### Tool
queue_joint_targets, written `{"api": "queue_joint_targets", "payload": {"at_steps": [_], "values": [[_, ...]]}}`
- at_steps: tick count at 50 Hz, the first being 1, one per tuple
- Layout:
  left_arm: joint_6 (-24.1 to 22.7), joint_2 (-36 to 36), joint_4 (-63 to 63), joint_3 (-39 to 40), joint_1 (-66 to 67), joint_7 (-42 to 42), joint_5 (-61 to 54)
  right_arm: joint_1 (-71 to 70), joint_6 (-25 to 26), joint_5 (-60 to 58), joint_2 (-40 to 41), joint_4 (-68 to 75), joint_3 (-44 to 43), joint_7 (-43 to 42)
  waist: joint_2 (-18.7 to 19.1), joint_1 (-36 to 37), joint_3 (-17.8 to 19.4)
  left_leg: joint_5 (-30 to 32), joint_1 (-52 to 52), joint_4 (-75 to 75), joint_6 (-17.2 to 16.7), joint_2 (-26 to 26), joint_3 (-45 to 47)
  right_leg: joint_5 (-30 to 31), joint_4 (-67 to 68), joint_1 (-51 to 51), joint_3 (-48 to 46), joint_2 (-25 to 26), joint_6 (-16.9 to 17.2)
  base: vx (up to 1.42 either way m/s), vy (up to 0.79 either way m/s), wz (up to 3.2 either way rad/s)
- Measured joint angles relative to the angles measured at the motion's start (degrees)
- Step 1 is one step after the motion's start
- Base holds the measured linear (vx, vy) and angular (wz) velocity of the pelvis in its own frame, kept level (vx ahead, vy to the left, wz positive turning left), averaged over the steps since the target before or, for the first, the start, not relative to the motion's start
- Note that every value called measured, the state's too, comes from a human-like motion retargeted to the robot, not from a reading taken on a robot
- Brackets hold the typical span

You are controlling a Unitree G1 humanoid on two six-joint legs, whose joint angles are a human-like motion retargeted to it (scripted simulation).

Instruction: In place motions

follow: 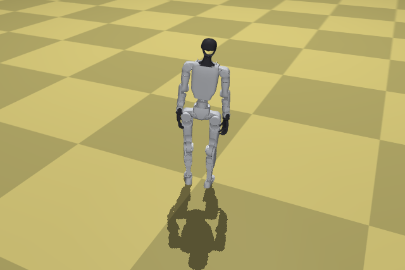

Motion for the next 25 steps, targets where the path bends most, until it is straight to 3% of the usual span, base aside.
{"api": "queue_joint_targets", "payload": {"at_steps": [25], "values": [[0.0, 0.0, 0.5, -0.7, -0.5, -0.1, -0.1, -0.3, 0.0, -0.8, -0.6, 0.4, 0.1, 0.1, 0.2, 0.0, 0.2, 0.0, -0.2, 0.9, -0.6, 0.1, -0.3, 1.1, 0.3, 0.1, 0.0, -0.1, -0.5, 0.00, 0.00, 0.00]]}}
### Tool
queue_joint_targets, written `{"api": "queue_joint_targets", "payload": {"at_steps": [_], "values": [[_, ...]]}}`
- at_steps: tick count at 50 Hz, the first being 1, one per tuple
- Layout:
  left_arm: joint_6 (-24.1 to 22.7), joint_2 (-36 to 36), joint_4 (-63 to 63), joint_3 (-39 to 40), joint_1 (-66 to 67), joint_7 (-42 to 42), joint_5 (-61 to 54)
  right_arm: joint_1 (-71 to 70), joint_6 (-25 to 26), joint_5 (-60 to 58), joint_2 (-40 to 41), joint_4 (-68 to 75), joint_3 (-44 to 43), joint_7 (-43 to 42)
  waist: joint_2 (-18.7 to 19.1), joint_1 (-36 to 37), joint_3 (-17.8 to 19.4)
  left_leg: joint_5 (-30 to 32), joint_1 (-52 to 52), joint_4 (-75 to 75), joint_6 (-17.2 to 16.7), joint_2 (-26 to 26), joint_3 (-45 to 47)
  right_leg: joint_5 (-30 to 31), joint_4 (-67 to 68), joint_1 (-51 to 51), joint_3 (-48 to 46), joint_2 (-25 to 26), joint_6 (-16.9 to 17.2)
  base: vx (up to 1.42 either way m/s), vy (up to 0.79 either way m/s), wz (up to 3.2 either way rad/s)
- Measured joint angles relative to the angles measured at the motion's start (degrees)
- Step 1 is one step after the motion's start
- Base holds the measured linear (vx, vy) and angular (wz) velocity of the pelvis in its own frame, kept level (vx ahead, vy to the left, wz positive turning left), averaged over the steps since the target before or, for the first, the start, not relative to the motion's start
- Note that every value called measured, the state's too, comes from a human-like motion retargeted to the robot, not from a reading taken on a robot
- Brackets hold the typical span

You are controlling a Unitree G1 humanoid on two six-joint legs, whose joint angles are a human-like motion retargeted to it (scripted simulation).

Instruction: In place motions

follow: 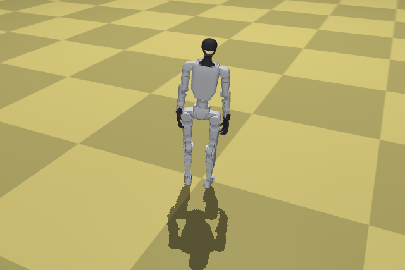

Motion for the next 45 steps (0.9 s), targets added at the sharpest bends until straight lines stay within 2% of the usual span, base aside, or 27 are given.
{"api": "queue_joint_targets", "payload": {"at_steps": [45], "values": [[0.1, -0.2, -0.1, -0.7, 0.0, -0.7, 0.0, -0.2, -0.3, -0.9, -0.1, -0.3, 0.6, 0.3, 0.6, -0.6, -0.2, 1.2, -0.7, -0.8, 0.0, -0.3, -2.1, 1.7, -0.5, -0.3, -1.7, -0.1, 0.2, 0.00, 0.00, 0.00]]}}
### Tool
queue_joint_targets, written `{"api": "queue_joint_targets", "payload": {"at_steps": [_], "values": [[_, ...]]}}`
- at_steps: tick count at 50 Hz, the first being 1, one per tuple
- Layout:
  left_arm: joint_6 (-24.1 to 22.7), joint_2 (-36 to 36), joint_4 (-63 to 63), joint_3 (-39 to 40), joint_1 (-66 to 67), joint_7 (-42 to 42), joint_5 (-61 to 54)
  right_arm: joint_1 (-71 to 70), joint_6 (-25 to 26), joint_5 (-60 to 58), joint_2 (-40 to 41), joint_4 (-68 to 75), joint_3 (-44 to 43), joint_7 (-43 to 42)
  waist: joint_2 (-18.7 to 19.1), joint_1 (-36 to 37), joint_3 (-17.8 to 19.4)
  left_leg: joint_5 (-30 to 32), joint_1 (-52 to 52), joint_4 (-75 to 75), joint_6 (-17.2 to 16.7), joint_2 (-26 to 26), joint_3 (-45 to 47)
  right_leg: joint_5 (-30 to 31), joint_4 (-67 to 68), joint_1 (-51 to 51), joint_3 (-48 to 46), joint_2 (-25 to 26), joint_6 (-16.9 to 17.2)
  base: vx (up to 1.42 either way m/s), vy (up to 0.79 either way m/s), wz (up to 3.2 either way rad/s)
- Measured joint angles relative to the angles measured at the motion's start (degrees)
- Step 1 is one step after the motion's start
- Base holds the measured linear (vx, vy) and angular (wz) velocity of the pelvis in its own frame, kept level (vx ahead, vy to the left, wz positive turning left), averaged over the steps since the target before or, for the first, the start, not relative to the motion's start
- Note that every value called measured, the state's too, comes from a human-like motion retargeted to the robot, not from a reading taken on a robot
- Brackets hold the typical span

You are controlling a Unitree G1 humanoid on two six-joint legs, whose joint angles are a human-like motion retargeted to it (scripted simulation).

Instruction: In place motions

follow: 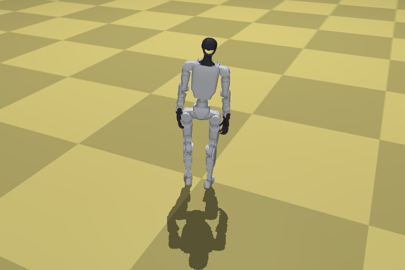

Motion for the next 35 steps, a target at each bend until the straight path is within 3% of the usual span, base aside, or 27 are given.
{"api": "queue_joint_targets", "payload": {"at_steps": [35], "values": [[0.3, 0.3, -0.1, -0.1, 0.2, 0.0, 0.0, 0.1, -0.3, -0.5, 0.0, 0.1, 0.1, 0.2, -0.1, 0.1, -0.3, -0.3, -0.1, -0.3, 0.3, 0.2, 1.3, 1.2, 0.2, -0.7, 1.2, 0.6, 0.1, 0.00, 0.00, 0.00]]}}
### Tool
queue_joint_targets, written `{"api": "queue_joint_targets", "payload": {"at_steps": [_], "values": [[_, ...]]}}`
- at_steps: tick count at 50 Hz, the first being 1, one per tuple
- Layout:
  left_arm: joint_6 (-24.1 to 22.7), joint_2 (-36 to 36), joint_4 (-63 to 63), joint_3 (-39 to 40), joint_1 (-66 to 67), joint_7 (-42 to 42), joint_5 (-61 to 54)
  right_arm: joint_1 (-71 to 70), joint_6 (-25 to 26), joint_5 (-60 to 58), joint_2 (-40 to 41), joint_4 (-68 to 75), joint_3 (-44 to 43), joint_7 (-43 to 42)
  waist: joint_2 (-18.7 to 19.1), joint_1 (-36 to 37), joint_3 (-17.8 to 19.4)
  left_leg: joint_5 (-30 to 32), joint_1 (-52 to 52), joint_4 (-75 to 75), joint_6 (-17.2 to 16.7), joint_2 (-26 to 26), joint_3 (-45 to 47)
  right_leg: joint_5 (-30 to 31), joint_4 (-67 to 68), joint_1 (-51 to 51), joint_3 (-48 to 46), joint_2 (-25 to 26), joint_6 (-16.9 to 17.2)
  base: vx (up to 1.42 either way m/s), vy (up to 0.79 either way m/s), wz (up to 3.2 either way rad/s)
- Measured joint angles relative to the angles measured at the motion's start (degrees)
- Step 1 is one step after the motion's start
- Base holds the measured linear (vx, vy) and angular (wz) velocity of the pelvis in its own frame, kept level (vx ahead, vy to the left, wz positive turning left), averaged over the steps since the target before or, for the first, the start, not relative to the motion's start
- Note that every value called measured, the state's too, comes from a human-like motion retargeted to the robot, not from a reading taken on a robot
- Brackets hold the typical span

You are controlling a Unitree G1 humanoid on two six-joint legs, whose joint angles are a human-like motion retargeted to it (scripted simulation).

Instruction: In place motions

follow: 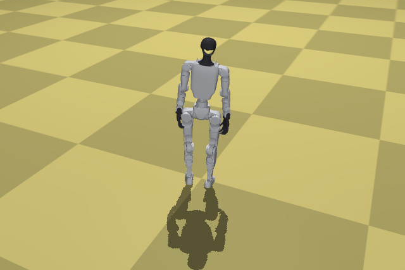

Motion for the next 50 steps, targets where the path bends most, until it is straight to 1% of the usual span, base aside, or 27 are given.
{"api": "queue_joint_targets", "payload": {"at_steps": [50], "values": [[0.2, -0.2, -0.1, 0.0, 0.6, -0.1, -0.3, -0.1, -0.2, -1.2, -0.3, 0.3, 0.1, 0.1, 0.4, -0.4, -0.6, -1.0, -0.1, 0.3, -0.5, 0.1, -0.5, 0.6, 0.0, 0.1, -0.3, -0.1, 0.0, 0.00, 0.00, 0.00]]}}
